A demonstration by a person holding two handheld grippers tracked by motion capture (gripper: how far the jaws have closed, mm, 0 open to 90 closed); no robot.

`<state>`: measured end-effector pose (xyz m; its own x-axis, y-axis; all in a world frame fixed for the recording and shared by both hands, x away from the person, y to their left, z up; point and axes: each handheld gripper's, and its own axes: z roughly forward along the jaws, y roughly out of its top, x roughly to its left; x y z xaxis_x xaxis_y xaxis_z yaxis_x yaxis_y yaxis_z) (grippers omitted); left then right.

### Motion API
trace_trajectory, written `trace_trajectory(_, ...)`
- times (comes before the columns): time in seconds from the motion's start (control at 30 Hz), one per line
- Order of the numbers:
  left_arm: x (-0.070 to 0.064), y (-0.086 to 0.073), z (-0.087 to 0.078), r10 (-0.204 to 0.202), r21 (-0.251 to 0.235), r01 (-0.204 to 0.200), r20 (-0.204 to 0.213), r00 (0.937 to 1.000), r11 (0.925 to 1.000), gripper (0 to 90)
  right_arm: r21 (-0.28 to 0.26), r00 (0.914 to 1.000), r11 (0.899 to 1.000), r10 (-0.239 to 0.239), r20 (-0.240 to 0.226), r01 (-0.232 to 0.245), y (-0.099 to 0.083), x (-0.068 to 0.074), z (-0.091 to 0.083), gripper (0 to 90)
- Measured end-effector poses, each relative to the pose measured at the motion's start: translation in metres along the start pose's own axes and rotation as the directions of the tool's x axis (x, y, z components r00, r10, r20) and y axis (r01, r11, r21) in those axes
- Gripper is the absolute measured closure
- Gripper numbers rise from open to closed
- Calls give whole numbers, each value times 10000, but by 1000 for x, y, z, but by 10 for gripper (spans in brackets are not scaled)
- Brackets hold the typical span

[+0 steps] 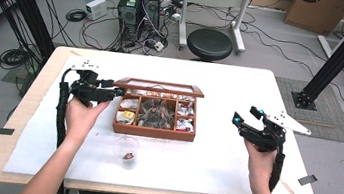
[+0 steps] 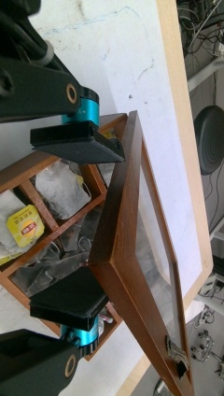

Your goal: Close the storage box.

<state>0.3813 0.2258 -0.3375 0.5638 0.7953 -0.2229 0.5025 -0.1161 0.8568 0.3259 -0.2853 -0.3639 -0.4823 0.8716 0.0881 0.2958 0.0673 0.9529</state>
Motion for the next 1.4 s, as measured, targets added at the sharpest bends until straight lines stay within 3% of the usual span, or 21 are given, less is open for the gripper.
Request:
trace_trajectory(0.67,-4,-29,-1,307,42,-308,148,9994,9995,387,-4,10000,10000,12,79,-12,0,0,0,304)
trace_trajectory(1.2,-7,-54,1,660,66,-660,-9,9978,9978,390,-8,9999,10000,20,158,-20,-1,0,0,304)
trace_trajectory(1.4,-8,-63,3,770,279,-769,-50,9970,9967,397,15,9998,10000,50,170,-50,-1,0,0,304)
